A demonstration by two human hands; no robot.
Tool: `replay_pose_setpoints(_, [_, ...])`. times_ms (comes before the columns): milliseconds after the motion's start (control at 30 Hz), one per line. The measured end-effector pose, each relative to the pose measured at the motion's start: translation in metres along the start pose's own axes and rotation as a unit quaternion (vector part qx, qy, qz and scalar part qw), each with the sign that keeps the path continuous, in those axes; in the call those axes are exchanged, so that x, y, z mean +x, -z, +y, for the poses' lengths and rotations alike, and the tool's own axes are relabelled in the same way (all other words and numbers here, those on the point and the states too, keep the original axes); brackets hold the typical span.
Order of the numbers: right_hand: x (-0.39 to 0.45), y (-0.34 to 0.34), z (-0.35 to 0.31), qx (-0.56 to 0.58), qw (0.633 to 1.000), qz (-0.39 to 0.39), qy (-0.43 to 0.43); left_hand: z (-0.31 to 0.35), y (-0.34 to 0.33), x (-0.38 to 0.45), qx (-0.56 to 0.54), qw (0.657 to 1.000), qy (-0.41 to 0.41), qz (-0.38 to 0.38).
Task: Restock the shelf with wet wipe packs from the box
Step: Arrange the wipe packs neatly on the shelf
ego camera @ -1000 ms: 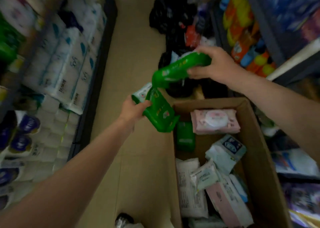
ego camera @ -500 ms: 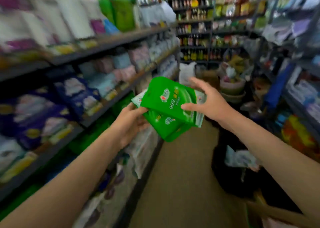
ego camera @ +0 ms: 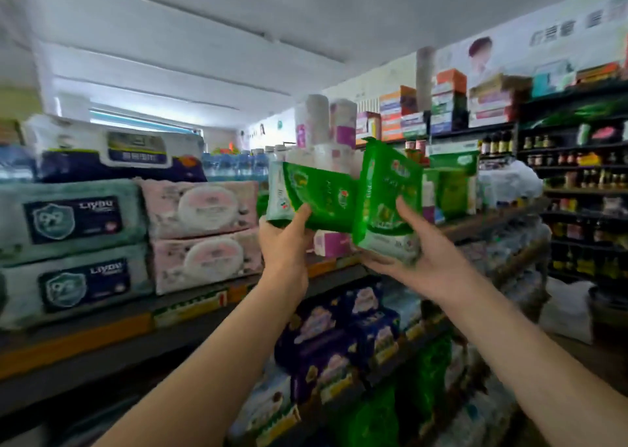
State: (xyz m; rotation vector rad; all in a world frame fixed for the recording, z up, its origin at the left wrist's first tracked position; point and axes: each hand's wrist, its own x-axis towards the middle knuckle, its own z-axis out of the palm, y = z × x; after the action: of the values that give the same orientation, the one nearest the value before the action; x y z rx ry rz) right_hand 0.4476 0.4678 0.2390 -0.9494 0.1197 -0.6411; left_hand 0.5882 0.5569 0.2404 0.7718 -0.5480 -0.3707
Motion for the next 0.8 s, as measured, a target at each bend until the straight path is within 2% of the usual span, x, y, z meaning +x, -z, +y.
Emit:
replay_pose_setpoints(33, [0.015, -0.018, 0.009, -0.013, 1.000, -0.019, 0.005, 0.002, 0.001, 0.006, 0.016, 1.000, -0.003, -0.011])
replay_pose_setpoints(100, [0.038, -0.053, 0.019, -0.031, 0.999, -0.002, 0.031, 0.009, 0.006, 0.014, 0.051, 0.997, -0.018, -0.059])
replay_pose_setpoints(200, [0.075, -0.066, 0.006, -0.050, 0.994, 0.016, 0.092, 0.031, 0.024, 0.035, 0.103, 0.988, -0.042, -0.103])
replay_pose_setpoints(300, [0.109, -0.055, -0.025, -0.163, 0.977, -0.059, 0.128, 0.059, 0.046, 0.062, 0.147, 0.980, -0.046, -0.128])
replay_pose_setpoints(400, [0.137, -0.054, -0.042, -0.245, 0.950, -0.160, 0.111, 0.070, 0.048, 0.086, 0.298, 0.937, -0.001, -0.183])
replay_pose_setpoints(467, [0.158, -0.058, -0.044, -0.275, 0.937, -0.188, 0.105, 0.070, 0.040, 0.099, 0.371, 0.903, 0.029, -0.213])
replay_pose_setpoints(533, [0.177, -0.060, -0.043, -0.282, 0.931, -0.197, 0.118, 0.065, 0.034, 0.109, 0.415, 0.884, 0.039, -0.214])
replay_pose_setpoints(600, [0.195, -0.060, -0.038, -0.251, 0.937, -0.201, 0.135, 0.059, 0.031, 0.118, 0.421, 0.888, 0.026, -0.184])
replay_pose_setpoints(667, [0.211, -0.060, -0.032, -0.214, 0.947, -0.190, 0.145, 0.054, 0.031, 0.127, 0.373, 0.918, -0.011, -0.138])
replay_pose_setpoints(733, [0.223, -0.060, -0.024, -0.226, 0.947, -0.180, 0.141, 0.054, 0.030, 0.138, 0.308, 0.945, -0.037, -0.102])
replay_pose_setpoints(800, [0.232, -0.059, -0.015, -0.261, 0.936, -0.186, 0.146, 0.056, 0.028, 0.146, 0.282, 0.953, -0.034, -0.107])
